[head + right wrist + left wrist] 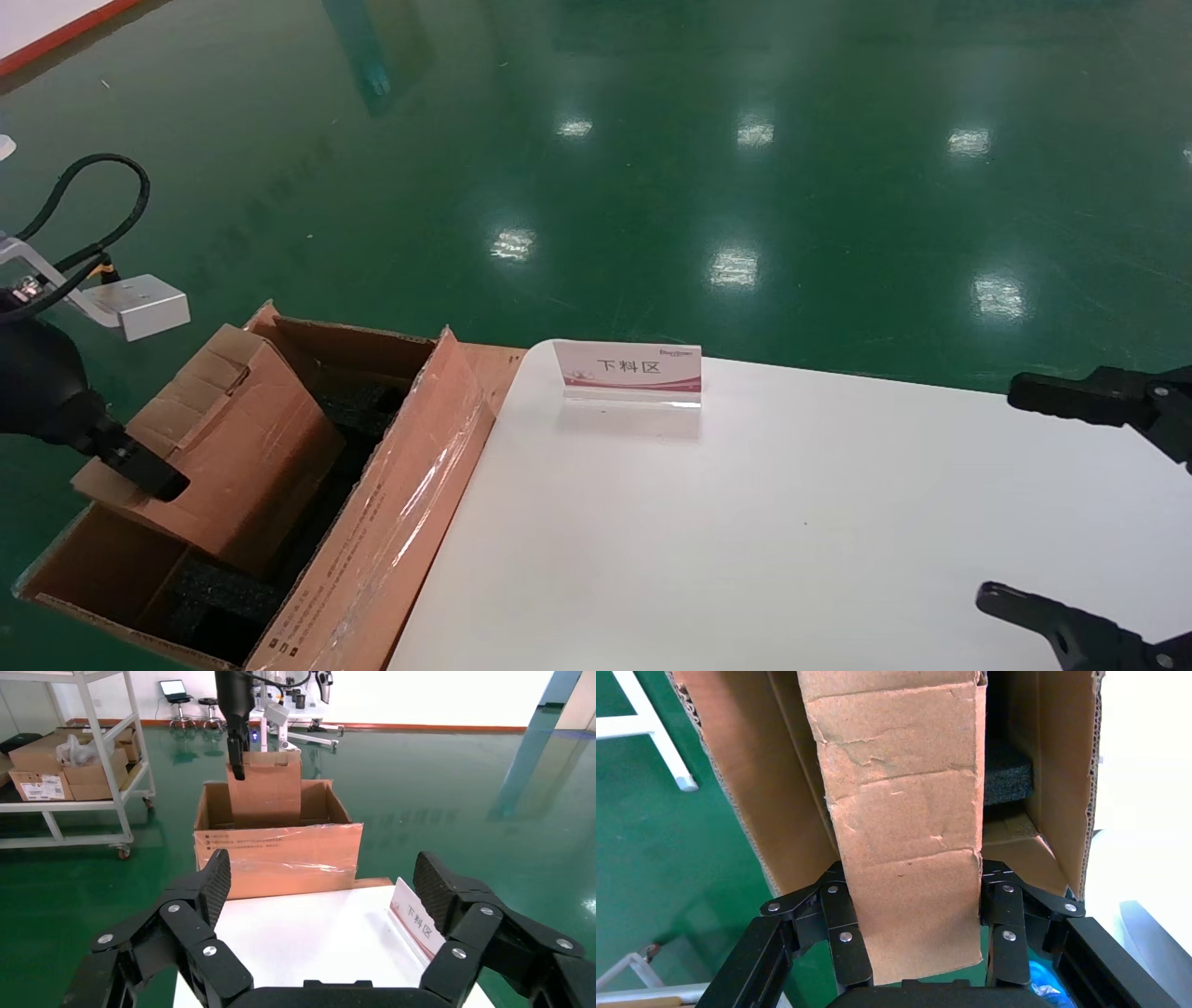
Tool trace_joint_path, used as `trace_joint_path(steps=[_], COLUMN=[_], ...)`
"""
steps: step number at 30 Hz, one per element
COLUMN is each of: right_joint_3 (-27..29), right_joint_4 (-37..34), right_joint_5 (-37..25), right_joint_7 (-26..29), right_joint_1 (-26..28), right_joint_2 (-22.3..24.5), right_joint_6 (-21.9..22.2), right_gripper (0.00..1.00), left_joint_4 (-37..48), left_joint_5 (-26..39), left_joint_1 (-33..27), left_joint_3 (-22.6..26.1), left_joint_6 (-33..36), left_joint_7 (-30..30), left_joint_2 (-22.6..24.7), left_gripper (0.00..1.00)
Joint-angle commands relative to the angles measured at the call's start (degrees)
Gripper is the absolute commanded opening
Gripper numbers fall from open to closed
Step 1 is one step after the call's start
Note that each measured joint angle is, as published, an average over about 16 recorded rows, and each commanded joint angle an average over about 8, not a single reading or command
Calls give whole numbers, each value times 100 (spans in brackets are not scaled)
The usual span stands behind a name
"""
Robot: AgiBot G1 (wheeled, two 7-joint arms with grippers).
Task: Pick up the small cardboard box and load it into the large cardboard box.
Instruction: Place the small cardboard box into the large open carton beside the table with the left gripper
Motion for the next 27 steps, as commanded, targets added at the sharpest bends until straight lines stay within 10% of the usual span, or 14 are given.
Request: trace_joint_path(steps=[1, 27], right_joint_3=[-1, -9], right_joint_4=[0, 0], right_joint_5=[0, 6], right_joint_7=[0, -5], right_joint_1=[0, 2], right_joint_2=[0, 4], right_joint_6=[0, 4], right_gripper=[100, 100], left_joint_4=[-40, 152], left_joint_5=[1, 365], left_joint_1=[37, 517], left_joint_3=[6, 196], left_joint_6=[-63, -510], left_joint_7=[-57, -276], left_joint_2=[-32, -25], left_gripper=[0, 0])
